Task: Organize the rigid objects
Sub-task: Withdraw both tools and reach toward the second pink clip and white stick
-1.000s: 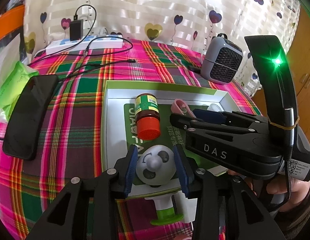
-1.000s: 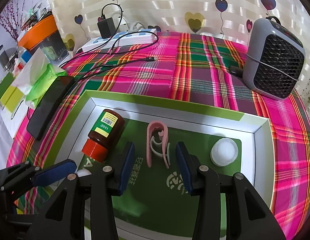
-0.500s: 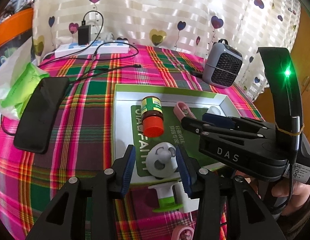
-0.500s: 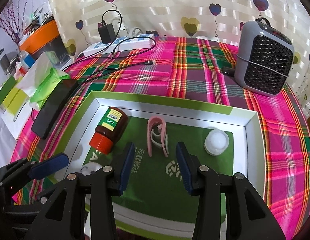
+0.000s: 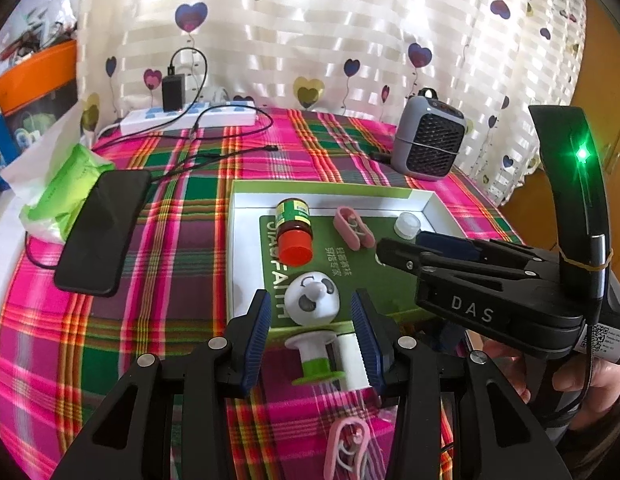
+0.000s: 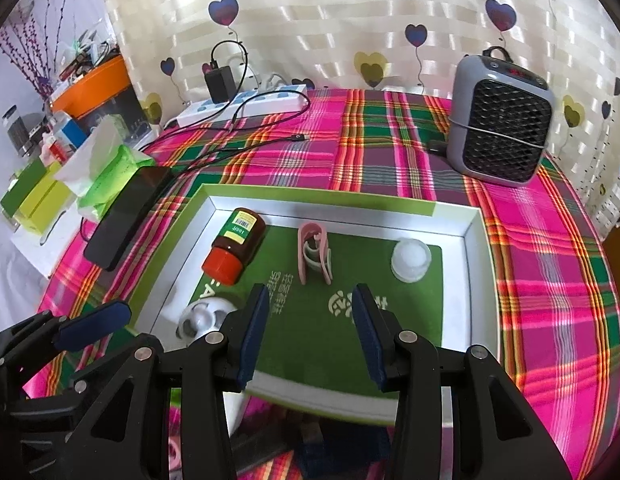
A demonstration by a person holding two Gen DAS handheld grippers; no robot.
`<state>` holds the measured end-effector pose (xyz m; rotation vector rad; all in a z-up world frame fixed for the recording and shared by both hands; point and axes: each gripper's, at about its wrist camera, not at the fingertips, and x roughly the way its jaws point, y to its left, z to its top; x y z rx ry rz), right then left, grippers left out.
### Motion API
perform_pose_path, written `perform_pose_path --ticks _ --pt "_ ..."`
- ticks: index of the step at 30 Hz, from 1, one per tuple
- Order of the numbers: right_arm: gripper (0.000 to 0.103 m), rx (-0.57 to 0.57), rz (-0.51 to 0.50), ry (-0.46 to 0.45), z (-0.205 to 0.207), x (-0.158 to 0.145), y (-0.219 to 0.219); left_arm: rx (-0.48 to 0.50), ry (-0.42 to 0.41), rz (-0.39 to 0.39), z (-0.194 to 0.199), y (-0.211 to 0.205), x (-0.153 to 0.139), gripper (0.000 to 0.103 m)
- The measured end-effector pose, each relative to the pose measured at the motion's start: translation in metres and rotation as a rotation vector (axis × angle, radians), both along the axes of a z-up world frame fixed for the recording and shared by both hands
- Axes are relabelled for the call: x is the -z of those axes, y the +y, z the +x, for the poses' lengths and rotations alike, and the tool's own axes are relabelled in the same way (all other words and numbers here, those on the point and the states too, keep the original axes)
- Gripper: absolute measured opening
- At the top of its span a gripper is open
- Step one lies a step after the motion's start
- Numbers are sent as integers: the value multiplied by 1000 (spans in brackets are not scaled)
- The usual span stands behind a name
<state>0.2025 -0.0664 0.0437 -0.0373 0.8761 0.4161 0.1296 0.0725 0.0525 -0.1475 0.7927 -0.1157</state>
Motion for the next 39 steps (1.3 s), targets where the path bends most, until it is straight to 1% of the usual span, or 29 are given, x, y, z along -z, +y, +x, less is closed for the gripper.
perform_pose_path --ticks 11,19,23,26,36,39 --pt "44 29 27 -25 -30 -2 -24 -4 -10 18 -25 -4 -1 41" --pt "44 63 49 -52 -53 -4 -46 -14 -27 -18 -49 5 -1 41" --pt "44 84 60 -55 -62 -1 -58 -39 -20 -49 -58 14 4 41" --pt "44 101 62 -50 -69 3 -65 -39 -18 -54 -64 16 7 41" --pt "44 136 68 -42 -87 14 -85 16 5 -74 -76 7 19 41" --pt "44 140 44 -39 -93 19 -88 25 6 -64 -80 2 23 41"
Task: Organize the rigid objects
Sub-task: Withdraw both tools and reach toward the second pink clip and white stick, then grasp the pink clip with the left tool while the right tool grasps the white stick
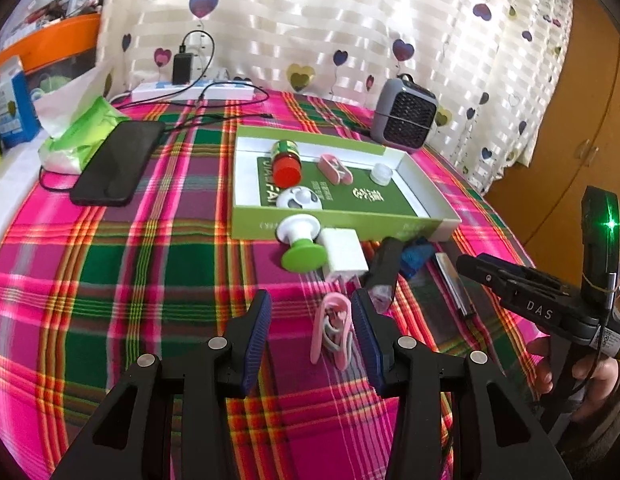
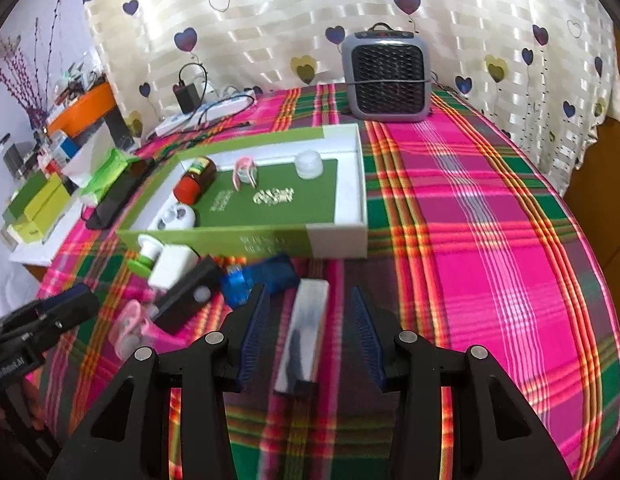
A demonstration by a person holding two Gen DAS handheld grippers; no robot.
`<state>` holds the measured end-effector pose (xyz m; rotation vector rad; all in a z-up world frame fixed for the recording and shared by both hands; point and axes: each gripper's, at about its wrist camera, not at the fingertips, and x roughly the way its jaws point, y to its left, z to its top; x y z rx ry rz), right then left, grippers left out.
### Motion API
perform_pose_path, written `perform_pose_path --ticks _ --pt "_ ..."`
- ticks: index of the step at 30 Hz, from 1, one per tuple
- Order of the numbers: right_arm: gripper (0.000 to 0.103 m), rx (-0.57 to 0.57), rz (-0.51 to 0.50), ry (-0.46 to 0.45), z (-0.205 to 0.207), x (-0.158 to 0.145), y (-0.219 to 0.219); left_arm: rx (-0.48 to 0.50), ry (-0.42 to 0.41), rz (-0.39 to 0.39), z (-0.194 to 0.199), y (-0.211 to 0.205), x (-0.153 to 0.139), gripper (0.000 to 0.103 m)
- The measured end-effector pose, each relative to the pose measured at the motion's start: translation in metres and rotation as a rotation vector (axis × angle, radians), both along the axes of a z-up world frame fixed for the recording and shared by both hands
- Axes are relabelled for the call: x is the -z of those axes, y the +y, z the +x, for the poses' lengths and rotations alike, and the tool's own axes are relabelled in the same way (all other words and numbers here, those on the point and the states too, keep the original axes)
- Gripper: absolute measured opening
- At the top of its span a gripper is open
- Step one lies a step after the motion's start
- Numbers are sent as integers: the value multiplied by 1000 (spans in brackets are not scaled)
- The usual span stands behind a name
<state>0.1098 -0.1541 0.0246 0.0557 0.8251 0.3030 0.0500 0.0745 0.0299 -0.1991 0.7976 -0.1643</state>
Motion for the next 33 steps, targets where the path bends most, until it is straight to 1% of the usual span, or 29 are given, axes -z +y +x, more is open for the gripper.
perform_pose_path --ticks 11,15,21,23,33 --pt "44 -15 -3 31 -9 14 -1 20 32 13 -3 -8 12 41" --pt "44 -31 -44 32 -11 17 6 24 35 19 -4 -11 14 41" --pt "44 -28 -157 27 -13 20 15 25 50 28 -2 -13 17 41" --pt "44 -29 -177 23 -14 21 17 26 58 31 -1 -13 19 41" --pt "44 -23 -171 29 -15 20 13 33 78 39 5 -18 23 41"
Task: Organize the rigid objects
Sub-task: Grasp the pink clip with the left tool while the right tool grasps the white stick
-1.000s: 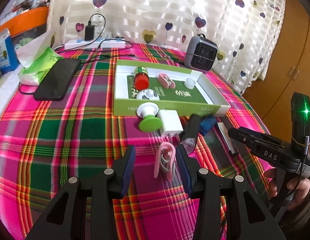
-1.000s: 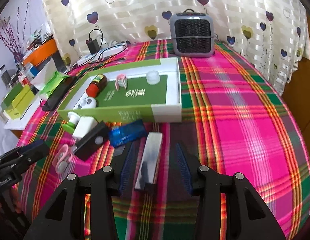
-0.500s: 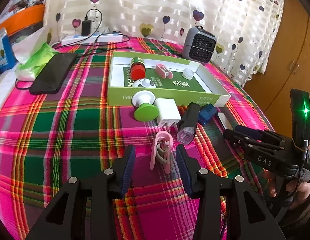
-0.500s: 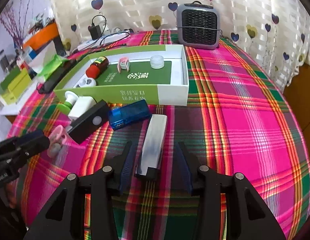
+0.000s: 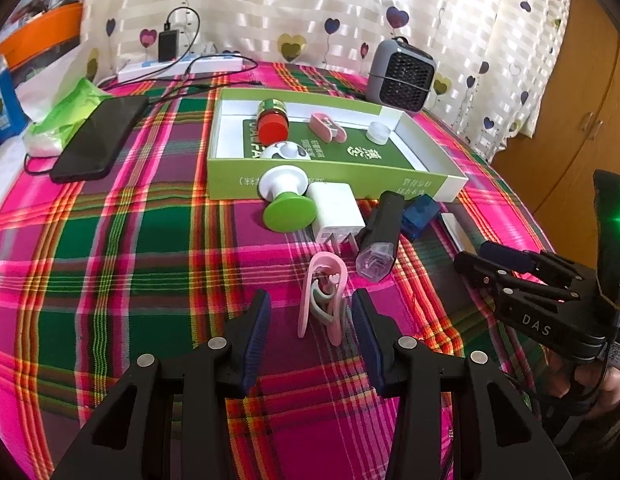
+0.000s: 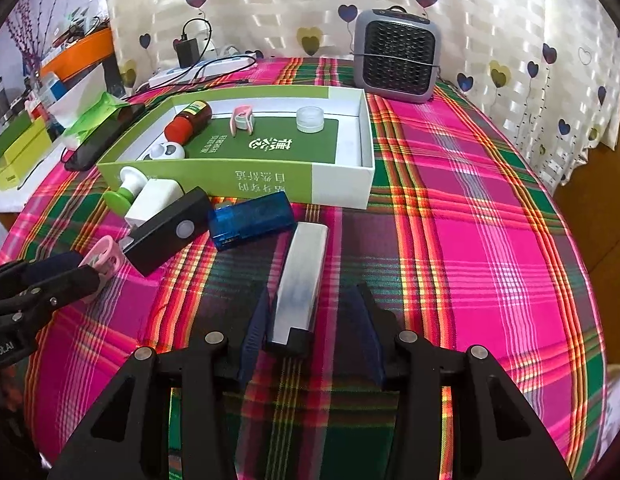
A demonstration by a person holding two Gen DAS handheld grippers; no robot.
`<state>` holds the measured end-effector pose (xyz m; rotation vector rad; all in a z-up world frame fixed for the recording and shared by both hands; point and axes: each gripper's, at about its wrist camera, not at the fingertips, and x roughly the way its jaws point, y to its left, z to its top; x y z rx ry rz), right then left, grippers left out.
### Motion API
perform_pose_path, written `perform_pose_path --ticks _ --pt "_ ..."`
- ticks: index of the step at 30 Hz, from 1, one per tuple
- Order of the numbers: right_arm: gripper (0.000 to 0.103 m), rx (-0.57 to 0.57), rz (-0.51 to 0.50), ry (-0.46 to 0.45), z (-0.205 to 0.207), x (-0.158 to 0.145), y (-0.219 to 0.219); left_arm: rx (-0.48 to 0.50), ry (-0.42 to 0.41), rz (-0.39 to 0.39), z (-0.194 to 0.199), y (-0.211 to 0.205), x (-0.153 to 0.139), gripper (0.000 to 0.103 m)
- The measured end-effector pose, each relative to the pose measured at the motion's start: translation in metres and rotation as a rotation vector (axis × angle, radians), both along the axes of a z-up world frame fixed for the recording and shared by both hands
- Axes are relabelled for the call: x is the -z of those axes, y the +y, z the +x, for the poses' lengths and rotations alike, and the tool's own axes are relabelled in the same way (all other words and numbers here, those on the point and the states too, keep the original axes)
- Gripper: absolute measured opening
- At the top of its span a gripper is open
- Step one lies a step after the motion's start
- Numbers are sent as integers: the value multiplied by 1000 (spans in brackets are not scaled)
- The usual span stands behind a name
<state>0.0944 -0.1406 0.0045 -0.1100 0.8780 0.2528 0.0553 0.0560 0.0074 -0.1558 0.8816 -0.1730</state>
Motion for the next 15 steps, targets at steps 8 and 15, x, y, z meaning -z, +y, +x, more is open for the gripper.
perform_pose_path --ticks 8,15 --pt "32 0 6 -1 1 -1 1 1 0 -3 2 -1 1 41" --pt "24 1 25 3 2 -2 -1 -8 2 -14 4 0 1 41"
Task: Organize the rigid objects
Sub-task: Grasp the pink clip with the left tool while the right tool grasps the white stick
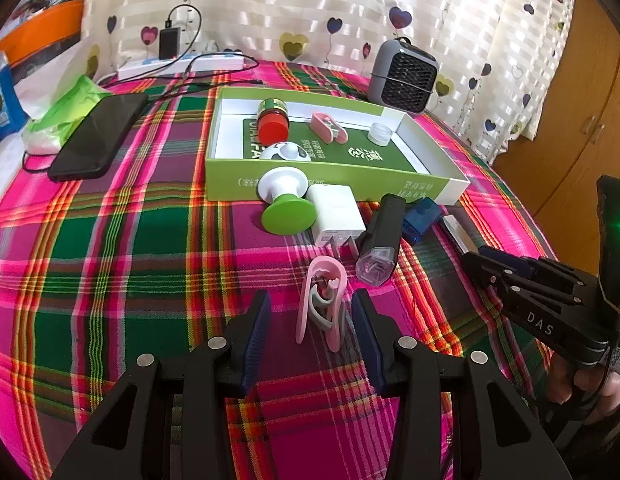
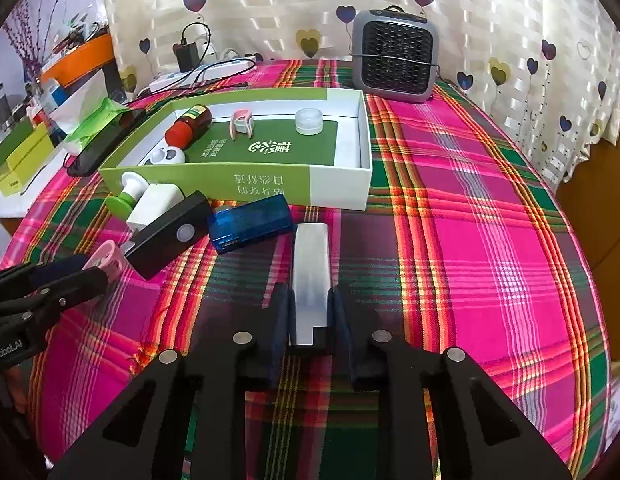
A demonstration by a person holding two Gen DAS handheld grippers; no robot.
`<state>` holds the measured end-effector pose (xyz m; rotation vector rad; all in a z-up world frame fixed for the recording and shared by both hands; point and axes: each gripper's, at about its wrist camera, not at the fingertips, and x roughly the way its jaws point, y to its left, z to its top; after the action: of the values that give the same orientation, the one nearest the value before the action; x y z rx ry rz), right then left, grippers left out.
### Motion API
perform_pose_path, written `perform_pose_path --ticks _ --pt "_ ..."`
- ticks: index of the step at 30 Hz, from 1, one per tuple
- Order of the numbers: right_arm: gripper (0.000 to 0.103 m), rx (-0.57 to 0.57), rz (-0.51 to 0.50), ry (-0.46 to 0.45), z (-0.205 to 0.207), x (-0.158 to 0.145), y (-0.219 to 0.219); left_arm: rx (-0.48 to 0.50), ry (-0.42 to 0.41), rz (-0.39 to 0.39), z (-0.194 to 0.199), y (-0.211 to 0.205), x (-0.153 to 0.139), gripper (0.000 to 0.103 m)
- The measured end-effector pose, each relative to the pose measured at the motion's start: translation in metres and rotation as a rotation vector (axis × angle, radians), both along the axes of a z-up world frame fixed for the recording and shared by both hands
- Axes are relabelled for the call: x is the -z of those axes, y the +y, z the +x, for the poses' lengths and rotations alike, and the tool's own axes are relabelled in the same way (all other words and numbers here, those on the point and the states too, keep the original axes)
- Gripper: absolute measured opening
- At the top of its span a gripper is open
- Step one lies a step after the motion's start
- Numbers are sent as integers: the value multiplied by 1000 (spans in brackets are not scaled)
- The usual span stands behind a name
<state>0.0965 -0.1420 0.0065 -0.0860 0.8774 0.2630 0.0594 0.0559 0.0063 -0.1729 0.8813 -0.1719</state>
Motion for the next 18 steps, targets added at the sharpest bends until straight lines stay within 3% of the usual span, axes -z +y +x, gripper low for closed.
perform_pose_path --ticks 10,18 --pt "24 -2 7 2 0 -1 -1 -3 -1 -6 0 1 -1 40" --pt "24 -2 9 3 1 -1 -1 -16 3 -5 1 5 0 27"
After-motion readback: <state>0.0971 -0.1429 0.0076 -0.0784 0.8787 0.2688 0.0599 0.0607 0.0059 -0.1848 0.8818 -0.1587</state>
